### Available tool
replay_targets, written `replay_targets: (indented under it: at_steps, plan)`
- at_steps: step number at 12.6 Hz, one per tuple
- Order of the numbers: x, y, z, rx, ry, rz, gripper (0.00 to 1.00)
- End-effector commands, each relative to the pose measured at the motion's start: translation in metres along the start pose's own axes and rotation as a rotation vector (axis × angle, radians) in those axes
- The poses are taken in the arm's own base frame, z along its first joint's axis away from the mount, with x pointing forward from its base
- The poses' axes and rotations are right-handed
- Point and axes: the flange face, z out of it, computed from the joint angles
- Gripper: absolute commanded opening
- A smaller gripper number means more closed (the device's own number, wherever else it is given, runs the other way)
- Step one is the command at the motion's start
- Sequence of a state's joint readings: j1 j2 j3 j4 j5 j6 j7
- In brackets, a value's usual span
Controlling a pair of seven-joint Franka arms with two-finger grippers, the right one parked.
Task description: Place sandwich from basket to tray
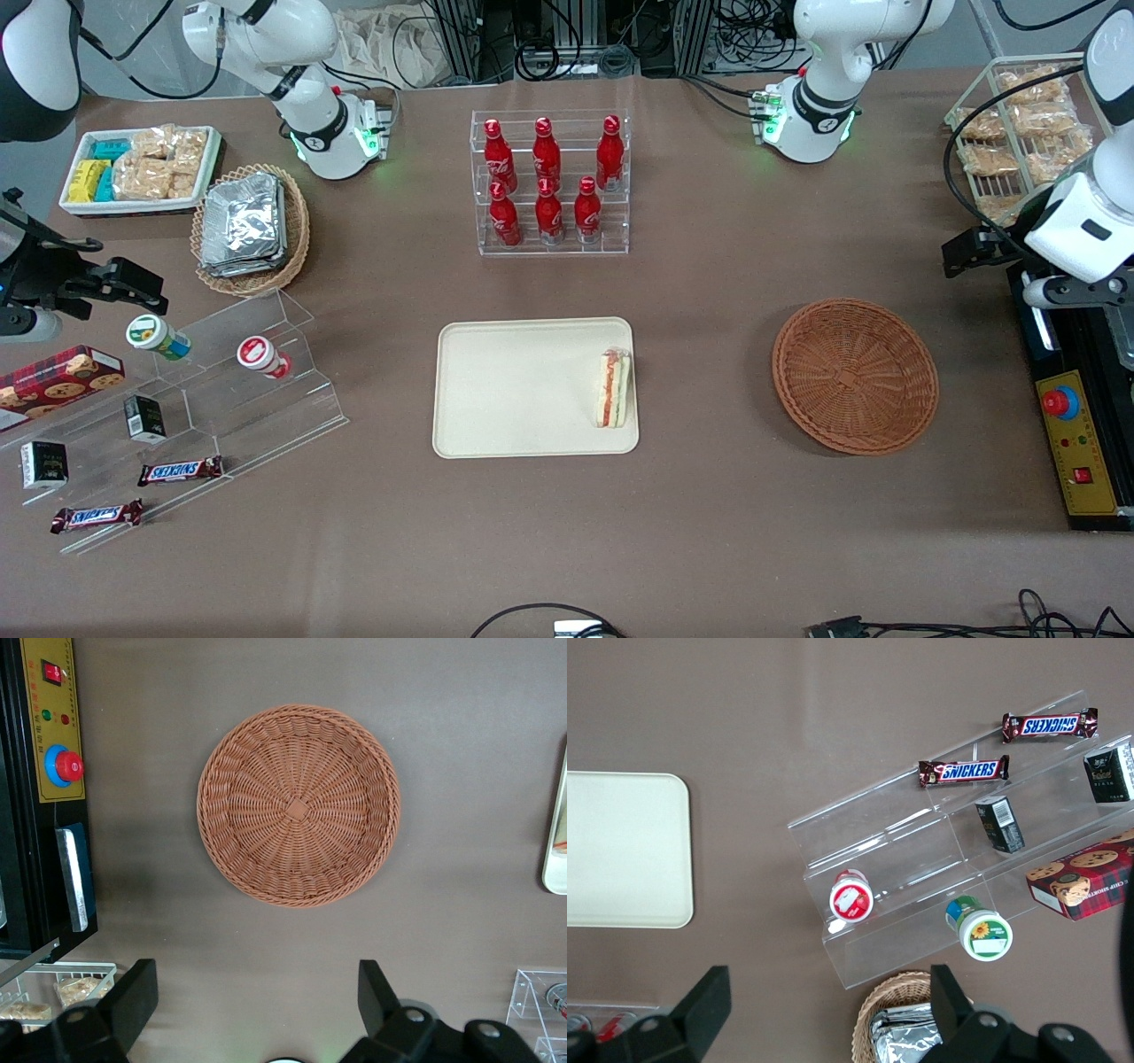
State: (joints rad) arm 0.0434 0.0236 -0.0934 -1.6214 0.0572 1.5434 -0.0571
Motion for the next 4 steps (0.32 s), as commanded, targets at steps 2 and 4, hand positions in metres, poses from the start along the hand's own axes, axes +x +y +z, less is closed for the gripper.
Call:
replay_targets:
  at_steps: [2,4]
  plan:
    - [-0.0044,-0.0016,-0.0011,-0.003,0.012,0.003,1.0]
    - [-0.0038,-0.0015,-0.0004,-0.003,0.012,-0.002,1.0]
